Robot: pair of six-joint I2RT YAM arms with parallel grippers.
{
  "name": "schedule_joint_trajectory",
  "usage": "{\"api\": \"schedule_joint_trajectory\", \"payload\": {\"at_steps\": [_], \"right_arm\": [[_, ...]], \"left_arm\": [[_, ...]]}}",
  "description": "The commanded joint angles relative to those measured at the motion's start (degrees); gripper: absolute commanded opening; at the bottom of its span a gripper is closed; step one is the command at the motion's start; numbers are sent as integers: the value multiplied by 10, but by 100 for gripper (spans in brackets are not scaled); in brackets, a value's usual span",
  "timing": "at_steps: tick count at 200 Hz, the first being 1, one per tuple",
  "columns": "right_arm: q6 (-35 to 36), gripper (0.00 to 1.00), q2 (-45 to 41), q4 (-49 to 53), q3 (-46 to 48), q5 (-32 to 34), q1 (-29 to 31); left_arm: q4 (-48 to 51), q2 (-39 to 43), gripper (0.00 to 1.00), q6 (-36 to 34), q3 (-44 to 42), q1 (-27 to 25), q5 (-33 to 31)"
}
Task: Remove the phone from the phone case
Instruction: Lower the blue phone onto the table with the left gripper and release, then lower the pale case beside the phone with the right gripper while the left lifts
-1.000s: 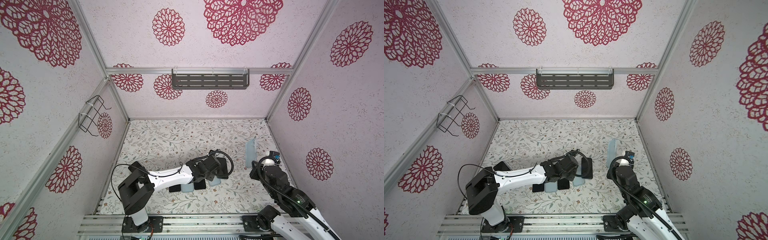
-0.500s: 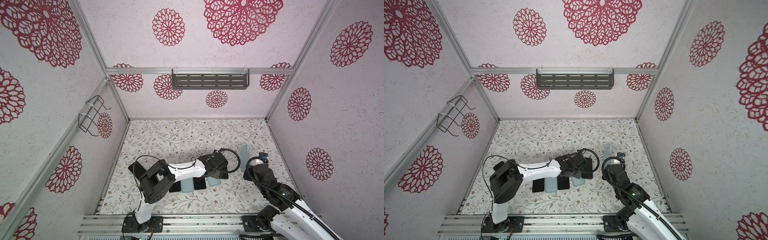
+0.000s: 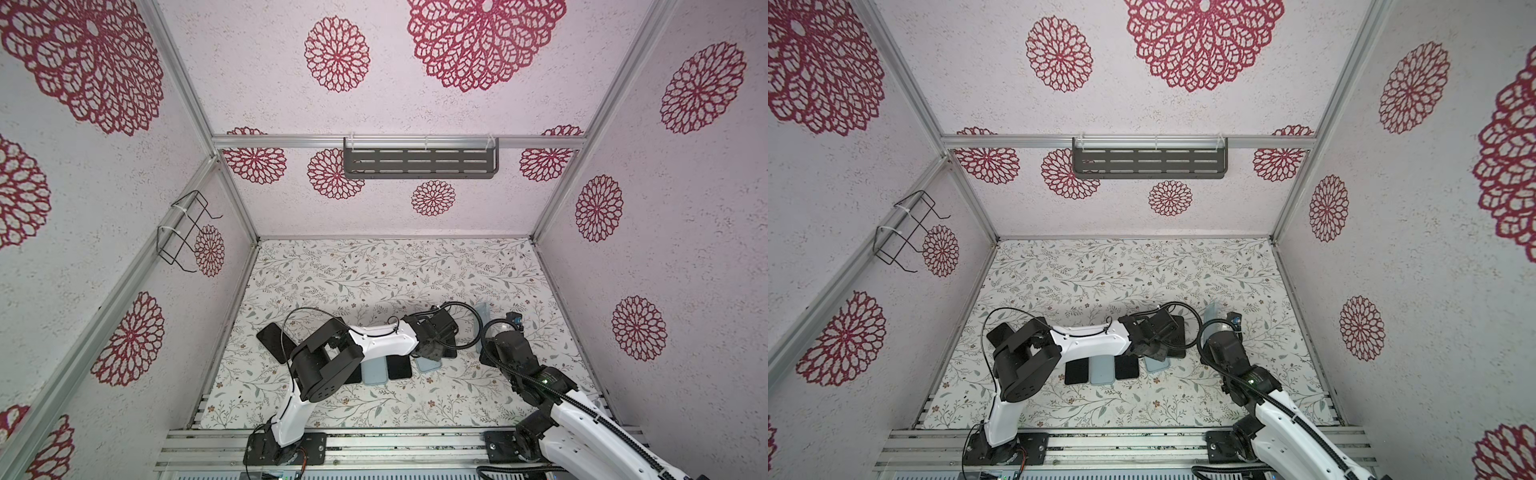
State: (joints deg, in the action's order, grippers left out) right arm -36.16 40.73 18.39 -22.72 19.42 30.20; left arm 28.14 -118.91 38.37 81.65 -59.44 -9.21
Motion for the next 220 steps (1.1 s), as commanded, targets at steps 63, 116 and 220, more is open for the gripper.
{"api": "schedule_joint_trajectory", "payload": {"at_steps": [63, 116, 220], "right_arm": [[9, 0, 24, -110, 43, -59, -44], [55, 0, 62, -190, 64, -111, -64], [66, 0, 180, -177, 38, -226, -78]], "left_arm": [[10, -9, 23, -5, 13, -23, -21], [39, 13, 24, -7, -15, -19, -98], [57, 44, 28, -24, -30, -3, -195]]}}
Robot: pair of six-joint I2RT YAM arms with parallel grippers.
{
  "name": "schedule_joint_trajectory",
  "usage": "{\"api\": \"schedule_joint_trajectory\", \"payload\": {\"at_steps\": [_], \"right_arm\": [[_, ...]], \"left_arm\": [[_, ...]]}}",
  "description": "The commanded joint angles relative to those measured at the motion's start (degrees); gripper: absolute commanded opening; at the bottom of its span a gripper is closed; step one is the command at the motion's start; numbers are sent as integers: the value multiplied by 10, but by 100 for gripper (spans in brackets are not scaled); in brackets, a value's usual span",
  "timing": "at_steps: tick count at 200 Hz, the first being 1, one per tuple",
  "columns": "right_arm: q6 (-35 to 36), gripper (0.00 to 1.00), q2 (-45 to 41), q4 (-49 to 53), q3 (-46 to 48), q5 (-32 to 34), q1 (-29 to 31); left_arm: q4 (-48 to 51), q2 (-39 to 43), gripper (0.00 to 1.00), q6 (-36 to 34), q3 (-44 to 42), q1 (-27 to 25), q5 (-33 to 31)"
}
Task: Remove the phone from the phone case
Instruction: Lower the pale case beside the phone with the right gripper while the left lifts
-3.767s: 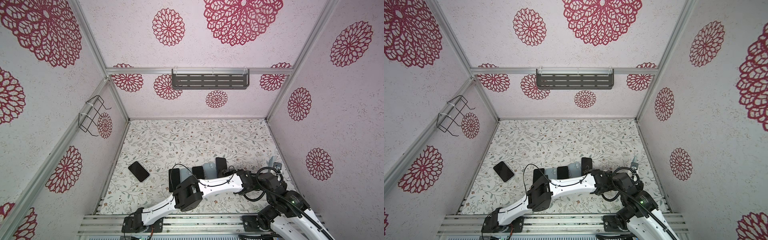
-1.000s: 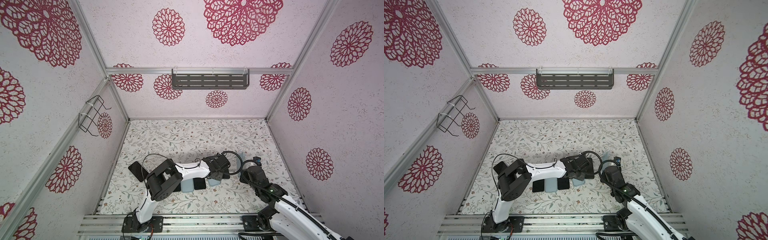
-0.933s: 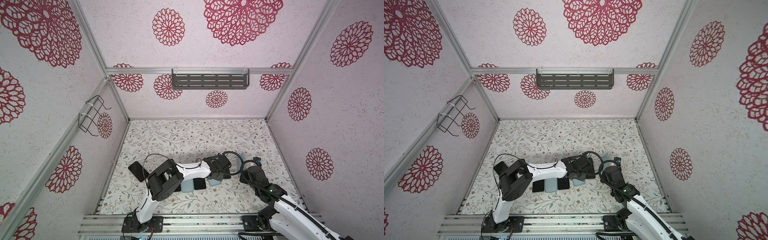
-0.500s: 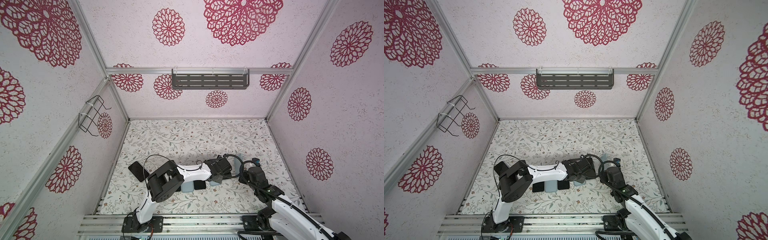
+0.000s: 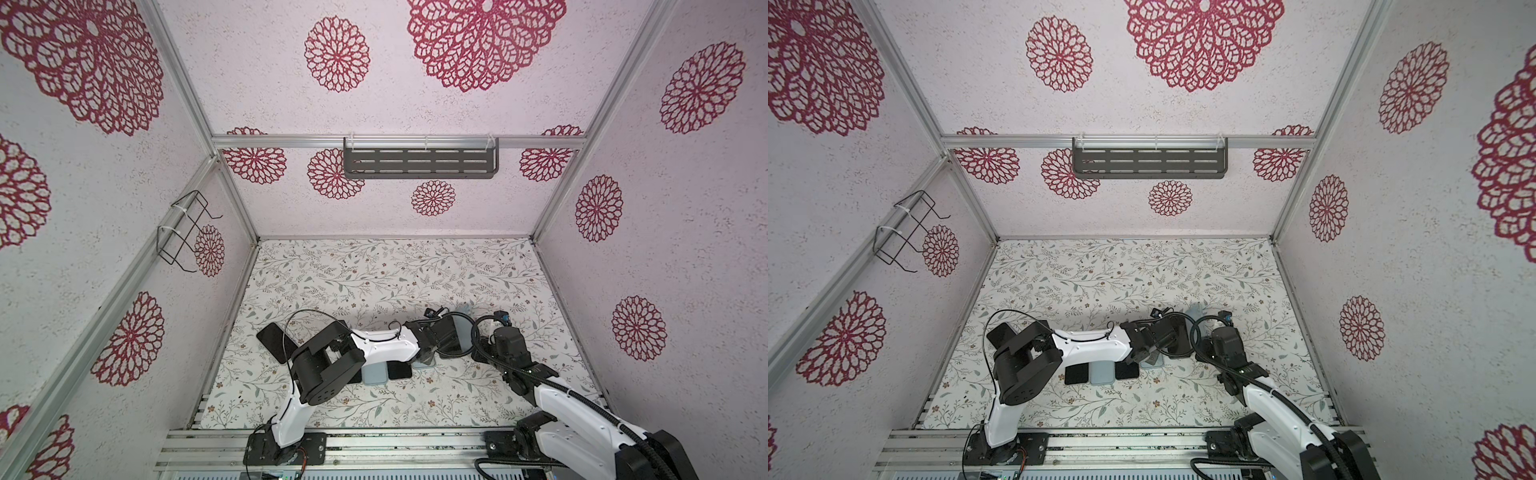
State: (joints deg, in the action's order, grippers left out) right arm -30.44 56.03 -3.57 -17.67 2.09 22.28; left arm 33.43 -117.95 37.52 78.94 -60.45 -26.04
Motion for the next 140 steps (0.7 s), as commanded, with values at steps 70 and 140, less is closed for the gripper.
{"api": "schedule_joint_trajectory", "payload": {"at_steps": [70, 140], "right_arm": [[12, 0, 48, 63, -10, -55, 2], [12, 0, 74, 52, -10, -87, 15]], "left_arm": [[-16, 153, 44, 0, -44, -2, -42], [-13, 270, 66, 28, -131, 20, -74]]}}
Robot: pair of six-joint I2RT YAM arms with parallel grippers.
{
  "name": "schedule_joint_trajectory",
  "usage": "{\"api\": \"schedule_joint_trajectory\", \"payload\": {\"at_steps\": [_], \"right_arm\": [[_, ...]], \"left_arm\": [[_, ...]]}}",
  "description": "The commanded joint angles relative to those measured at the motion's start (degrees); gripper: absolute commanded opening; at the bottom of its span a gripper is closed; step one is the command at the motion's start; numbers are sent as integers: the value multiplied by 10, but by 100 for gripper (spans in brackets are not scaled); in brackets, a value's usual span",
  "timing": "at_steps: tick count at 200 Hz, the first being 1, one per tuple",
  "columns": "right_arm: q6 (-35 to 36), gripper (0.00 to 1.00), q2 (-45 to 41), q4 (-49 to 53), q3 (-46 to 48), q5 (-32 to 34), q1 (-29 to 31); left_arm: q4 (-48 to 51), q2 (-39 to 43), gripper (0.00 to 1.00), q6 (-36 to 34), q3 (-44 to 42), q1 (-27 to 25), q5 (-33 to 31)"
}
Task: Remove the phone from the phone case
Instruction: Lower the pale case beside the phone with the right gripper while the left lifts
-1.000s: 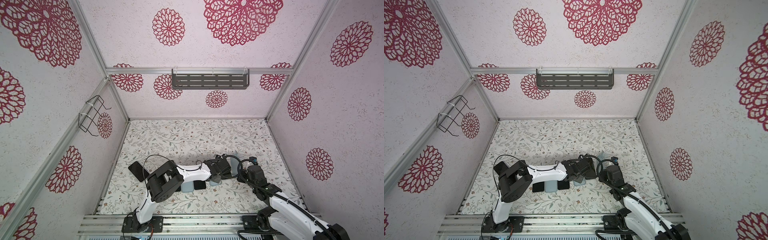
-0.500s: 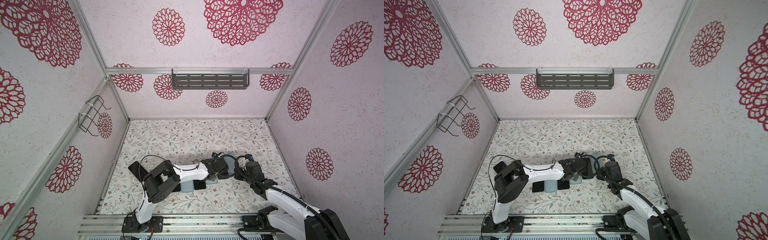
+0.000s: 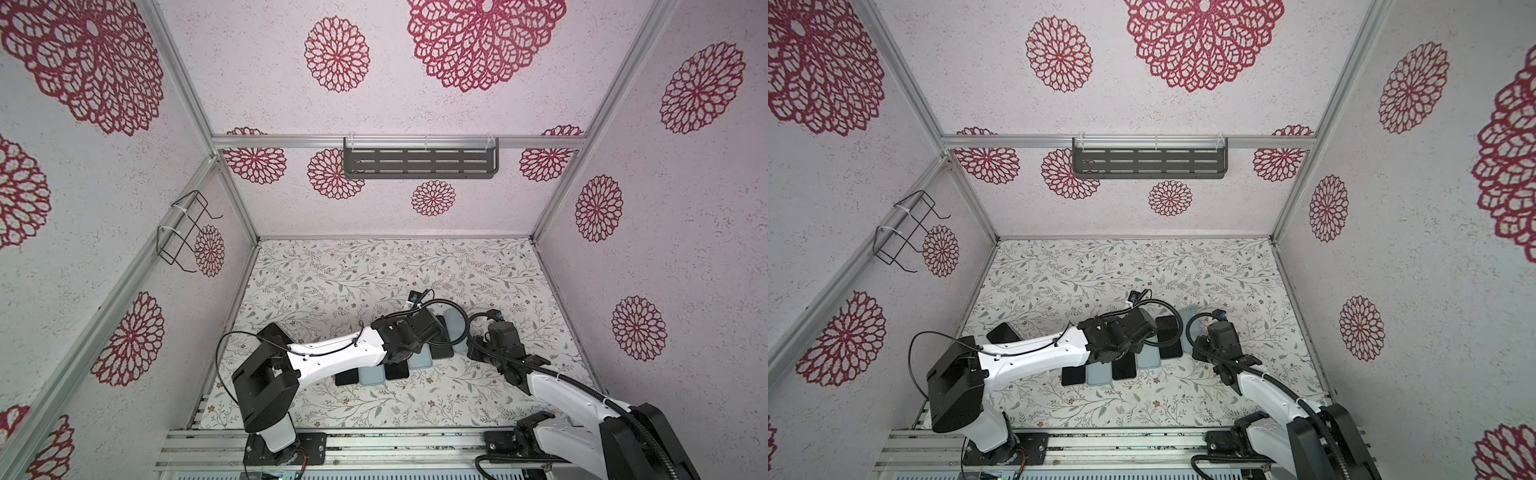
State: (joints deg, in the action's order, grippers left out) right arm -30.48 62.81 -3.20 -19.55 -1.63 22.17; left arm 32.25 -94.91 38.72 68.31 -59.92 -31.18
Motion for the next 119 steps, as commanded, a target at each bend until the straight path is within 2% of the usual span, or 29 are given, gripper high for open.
{"api": "schedule_joint_trajectory", "payload": {"at_steps": [1, 78, 102, 119], "right_arm": [[12, 0, 6, 49, 9, -50, 17], [-14, 0, 60, 22, -2, -42, 96], [-37, 0, 80, -3, -2, -39, 125], [-48, 5, 82, -5, -1, -26, 131]], "left_arm": [[-1, 42, 67, 16, -27, 15, -23], [21, 188, 96, 62, -131, 85, -47], [45, 237, 99, 76, -161, 118, -59], [61, 271, 100, 82, -176, 140, -62]]}}
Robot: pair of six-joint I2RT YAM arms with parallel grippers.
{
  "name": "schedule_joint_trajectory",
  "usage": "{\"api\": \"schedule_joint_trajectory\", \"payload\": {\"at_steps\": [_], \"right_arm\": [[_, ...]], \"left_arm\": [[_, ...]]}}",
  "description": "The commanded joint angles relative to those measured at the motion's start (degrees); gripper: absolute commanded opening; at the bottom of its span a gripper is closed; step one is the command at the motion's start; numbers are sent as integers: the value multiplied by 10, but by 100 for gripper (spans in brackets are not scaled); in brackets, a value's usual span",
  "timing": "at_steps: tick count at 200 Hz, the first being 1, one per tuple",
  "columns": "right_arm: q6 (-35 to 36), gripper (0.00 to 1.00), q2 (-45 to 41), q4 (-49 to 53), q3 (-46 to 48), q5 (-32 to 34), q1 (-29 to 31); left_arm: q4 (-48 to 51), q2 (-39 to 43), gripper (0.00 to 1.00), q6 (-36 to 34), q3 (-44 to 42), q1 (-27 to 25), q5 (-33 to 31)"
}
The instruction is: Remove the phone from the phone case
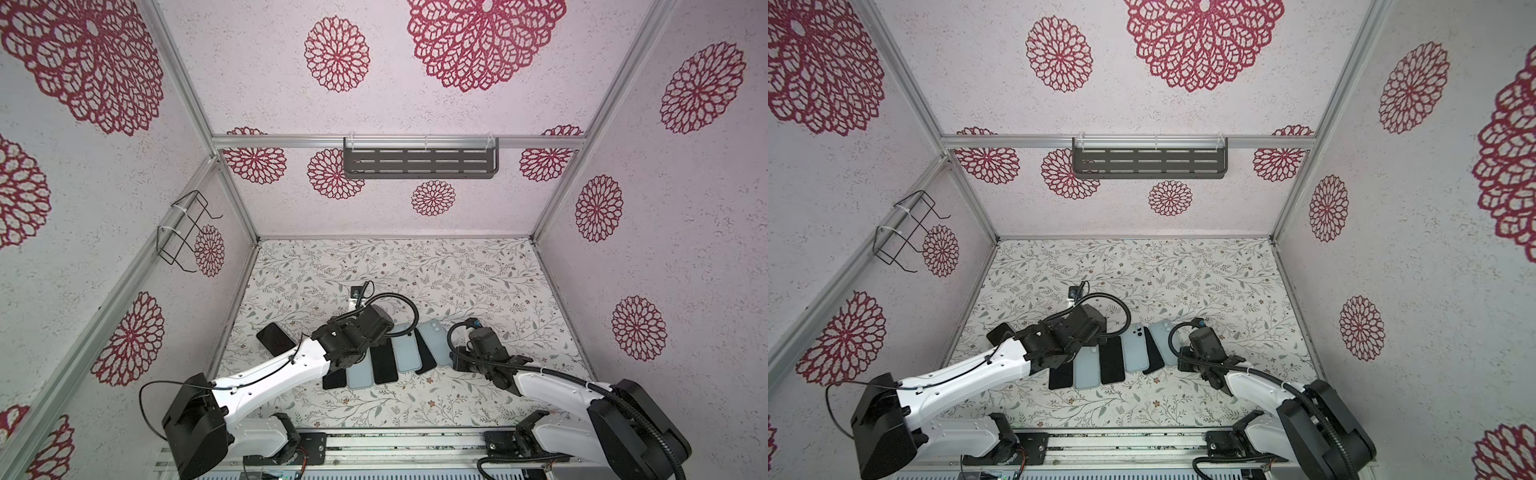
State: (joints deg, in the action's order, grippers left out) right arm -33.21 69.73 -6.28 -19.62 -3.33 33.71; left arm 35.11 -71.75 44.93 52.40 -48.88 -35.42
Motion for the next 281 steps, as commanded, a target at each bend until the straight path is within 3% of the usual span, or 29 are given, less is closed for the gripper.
{"api": "schedule_joint_trajectory", "payload": {"at_steps": [1, 44, 70, 96, 111, 167, 217, 241, 281], "right_arm": [[-21, 5, 12, 26, 0, -9, 15], [-46, 3, -51, 65, 9, 70, 3], [-55, 4, -88, 81, 20, 93, -9], [-52, 22, -123, 69, 38, 75, -10], [-56, 26, -138, 64, 51, 76, -12], [-46, 28, -81, -1, 55, 31, -14], [-17, 56, -164, 42, 35, 22, 14], [-16, 58, -191, 93, 21, 39, 26], [-27, 61, -225, 101, 17, 30, 40]], "left_arm": [[33, 41, 99, 20, -17, 30, -19], [4, 49, 99, 8, -27, 35, 23], [-26, -28, 97, -18, 12, -28, 31], [4, -125, 96, -9, 76, -53, 68], [-27, -146, 96, 0, 73, -66, 99], [-99, -150, 97, 47, 30, -67, 151], [-116, -182, 93, 61, 18, -67, 164], [-134, -223, 83, 54, 29, -66, 177], [-129, -276, 57, 44, 56, -63, 176]]}}
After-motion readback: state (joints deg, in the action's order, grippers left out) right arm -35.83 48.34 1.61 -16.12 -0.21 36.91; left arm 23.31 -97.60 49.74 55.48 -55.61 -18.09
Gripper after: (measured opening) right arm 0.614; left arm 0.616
